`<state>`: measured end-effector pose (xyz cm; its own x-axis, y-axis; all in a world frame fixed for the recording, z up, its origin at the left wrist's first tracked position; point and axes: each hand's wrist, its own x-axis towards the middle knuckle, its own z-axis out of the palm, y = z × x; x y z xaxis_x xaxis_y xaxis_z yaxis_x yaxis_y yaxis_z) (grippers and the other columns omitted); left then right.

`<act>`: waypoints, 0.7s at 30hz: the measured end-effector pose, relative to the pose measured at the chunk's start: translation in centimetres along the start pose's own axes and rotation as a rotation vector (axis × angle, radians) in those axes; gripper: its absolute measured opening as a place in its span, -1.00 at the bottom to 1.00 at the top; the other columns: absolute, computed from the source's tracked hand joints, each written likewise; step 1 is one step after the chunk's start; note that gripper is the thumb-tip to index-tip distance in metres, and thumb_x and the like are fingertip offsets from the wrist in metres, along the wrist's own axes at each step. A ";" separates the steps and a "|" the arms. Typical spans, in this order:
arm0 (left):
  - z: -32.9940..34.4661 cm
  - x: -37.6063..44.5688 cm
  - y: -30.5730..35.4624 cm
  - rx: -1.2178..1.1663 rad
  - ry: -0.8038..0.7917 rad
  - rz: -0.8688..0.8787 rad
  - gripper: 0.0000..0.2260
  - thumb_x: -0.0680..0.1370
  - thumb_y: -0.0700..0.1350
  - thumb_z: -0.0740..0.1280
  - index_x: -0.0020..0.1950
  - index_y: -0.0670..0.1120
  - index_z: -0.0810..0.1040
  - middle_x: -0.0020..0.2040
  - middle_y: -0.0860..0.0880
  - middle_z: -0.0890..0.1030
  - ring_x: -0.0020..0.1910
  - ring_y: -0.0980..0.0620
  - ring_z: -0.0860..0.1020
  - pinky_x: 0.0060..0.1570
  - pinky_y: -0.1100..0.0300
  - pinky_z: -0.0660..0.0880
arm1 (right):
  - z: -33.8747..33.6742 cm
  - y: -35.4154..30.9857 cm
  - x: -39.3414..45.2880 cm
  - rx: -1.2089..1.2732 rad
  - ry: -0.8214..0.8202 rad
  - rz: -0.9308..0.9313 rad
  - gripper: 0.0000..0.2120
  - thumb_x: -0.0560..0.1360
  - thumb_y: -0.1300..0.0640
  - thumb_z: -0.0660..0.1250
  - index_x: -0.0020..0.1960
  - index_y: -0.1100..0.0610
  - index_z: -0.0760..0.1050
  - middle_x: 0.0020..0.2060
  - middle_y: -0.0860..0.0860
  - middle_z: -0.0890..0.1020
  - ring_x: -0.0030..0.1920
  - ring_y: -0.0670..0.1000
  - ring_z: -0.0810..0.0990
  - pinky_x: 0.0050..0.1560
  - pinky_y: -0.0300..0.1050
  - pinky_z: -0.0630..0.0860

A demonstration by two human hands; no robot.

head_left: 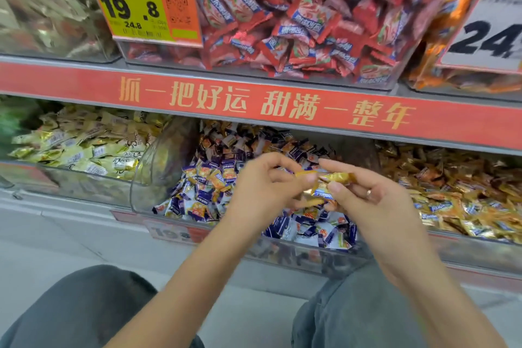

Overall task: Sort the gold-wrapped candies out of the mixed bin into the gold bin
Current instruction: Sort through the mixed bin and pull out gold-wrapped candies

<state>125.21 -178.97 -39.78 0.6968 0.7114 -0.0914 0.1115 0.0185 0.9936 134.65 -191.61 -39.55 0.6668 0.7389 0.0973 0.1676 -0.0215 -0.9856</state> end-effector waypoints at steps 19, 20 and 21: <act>5.6 -2.2 2.0 0.159 -0.265 0.024 -0.74 0.56 -0.40 0.20 -0.03 -0.14 0.63 -0.05 -0.05 0.68 -0.13 0.12 0.65 -0.16 0.33 0.58 | -9.9 2.9 -1.2 -0.509 0.319 -0.199 -0.64 0.52 0.33 0.29 0.00 -0.15 0.57 -0.05 -0.25 0.61 -0.16 -0.30 0.57 -0.15 -0.43 0.45; 3.4 -2.9 0.8 0.230 -0.137 0.063 -0.73 0.54 -0.40 0.22 -0.08 -0.10 0.63 -0.11 0.01 0.68 -0.17 0.15 0.64 -0.21 0.33 0.56 | -8.6 2.7 -1.3 -0.511 0.265 -0.258 -0.65 0.51 0.34 0.31 -0.04 -0.14 0.58 -0.07 -0.28 0.60 -0.15 -0.29 0.55 -0.14 -0.43 0.43; 1.1 -3.4 -0.7 0.347 -0.011 0.126 -0.71 0.53 -0.39 0.24 -0.12 -0.04 0.63 -0.17 0.08 0.68 -0.19 0.21 0.63 -0.24 0.35 0.54 | -7.2 2.3 -1.2 -0.532 0.188 -0.320 -0.68 0.50 0.34 0.32 -0.04 -0.10 0.60 -0.10 -0.30 0.59 -0.15 -0.28 0.53 -0.15 -0.46 0.40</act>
<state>123.57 -182.20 -40.25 0.7282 0.6848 0.0279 0.2566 -0.3101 0.9154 139.43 -197.38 -40.97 0.6323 0.6343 0.4447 0.6834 -0.1865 -0.7058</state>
